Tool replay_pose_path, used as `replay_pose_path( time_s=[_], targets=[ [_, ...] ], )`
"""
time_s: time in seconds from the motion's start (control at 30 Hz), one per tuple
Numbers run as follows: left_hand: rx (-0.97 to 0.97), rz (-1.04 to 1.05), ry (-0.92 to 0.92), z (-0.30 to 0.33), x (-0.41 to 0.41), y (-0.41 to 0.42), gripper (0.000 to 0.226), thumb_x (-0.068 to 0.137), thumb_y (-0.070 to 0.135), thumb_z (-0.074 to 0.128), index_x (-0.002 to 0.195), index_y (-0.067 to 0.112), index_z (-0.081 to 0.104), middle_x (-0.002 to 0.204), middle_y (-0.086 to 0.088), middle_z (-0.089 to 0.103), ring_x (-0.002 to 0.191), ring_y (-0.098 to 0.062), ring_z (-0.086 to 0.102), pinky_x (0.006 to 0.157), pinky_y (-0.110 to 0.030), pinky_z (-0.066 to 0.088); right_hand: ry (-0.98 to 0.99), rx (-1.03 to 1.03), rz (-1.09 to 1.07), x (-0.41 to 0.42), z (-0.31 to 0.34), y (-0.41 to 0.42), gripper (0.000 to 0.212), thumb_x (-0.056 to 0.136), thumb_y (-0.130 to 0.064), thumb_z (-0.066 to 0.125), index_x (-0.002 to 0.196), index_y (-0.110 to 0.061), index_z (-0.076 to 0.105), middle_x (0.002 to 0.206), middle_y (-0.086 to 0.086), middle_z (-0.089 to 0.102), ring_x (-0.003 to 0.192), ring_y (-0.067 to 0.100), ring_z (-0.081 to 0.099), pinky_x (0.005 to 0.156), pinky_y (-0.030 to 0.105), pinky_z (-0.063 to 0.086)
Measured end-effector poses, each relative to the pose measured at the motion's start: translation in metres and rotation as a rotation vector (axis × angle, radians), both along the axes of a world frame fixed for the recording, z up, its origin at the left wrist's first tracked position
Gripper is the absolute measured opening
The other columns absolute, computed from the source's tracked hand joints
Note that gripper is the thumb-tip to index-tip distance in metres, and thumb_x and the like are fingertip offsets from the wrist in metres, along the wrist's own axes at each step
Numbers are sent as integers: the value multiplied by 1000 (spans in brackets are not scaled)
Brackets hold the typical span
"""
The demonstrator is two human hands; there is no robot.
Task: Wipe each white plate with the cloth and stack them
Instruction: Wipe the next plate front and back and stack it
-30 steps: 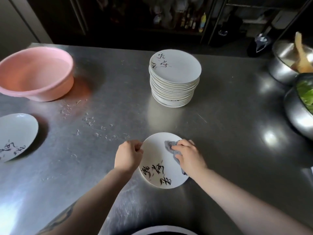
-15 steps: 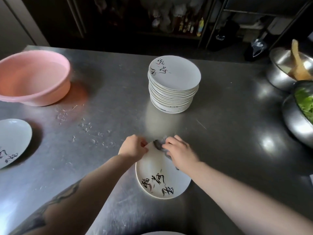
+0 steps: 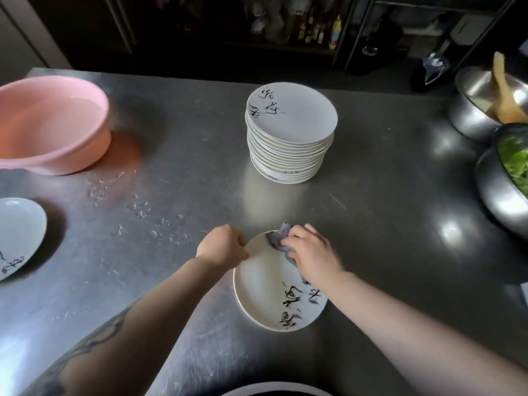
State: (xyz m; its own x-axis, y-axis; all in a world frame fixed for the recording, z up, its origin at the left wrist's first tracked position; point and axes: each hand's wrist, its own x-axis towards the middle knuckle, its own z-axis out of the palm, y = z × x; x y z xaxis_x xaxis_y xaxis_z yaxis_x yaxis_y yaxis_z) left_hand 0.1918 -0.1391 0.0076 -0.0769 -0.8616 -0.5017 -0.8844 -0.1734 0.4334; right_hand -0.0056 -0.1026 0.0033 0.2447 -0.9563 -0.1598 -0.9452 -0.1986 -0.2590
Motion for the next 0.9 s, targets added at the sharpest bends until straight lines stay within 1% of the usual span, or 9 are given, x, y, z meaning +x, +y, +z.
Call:
replay_pose_path(
  time_s=[0.07,0.13,0.2,0.3,0.43,0.53,0.7,0.77,0.9],
  targets=[
    [175,-76,-15,0,11,6,15,74,13,71,62,13,62,66,-2,73,66,-18,69,60,-22,50,-4,-5,-28,-4,-1,3,25,90,-14,54,112,-22,64,111,-5,53,109,18,43,84,36,47],
    [279,-207,-72,2,12,7,8,77,20,72,73,12,72,65,1,74,62,-9,70,66,-21,55,-35,-12,-20,-1,0,4,24,89,-11,55,109,-18,67,109,-3,56,107,20,44,84,37,46],
    [132,-212,-122,4,6,3,16,80,30,72,88,17,74,75,5,73,75,-11,70,73,-24,55,-66,-8,10,8,2,3,24,89,-12,54,107,-16,69,108,-1,59,105,20,46,84,36,43],
    [-91,-80,-37,8,-8,-5,12,79,29,75,87,22,69,91,0,68,90,-23,64,73,-26,48,-83,-6,69,18,6,-2,27,89,-11,54,110,-18,70,109,-2,60,103,20,46,84,33,42],
    [146,-36,33,-2,3,-4,21,78,15,72,61,14,60,56,1,66,55,-17,59,51,-18,43,-29,26,11,10,7,-3,26,90,-15,54,111,-23,66,110,-6,56,107,16,45,81,34,47],
    [328,-103,51,-6,21,3,25,82,22,70,59,14,64,60,-1,72,51,-11,64,51,-18,47,11,20,-65,-2,7,-2,26,90,-12,56,111,-25,64,111,-9,52,110,14,44,79,35,50],
    [-141,12,81,-7,5,6,16,78,32,75,76,23,62,72,9,64,77,-18,63,65,-27,47,0,14,18,13,5,-4,26,92,-15,51,113,-20,65,114,-6,56,108,17,43,83,32,42],
    [-166,63,105,-6,-3,5,14,80,26,74,76,19,63,74,2,63,80,-25,64,64,-28,45,-21,17,37,17,5,-6,27,93,-16,51,115,-21,66,114,-7,57,108,17,44,85,33,43],
    [195,17,108,-5,13,7,13,81,11,68,71,4,64,62,-8,71,59,-24,69,51,-26,52,-4,10,-35,2,4,-1,24,91,-15,56,111,-24,65,110,-8,53,110,17,44,79,35,49]
  ],
)
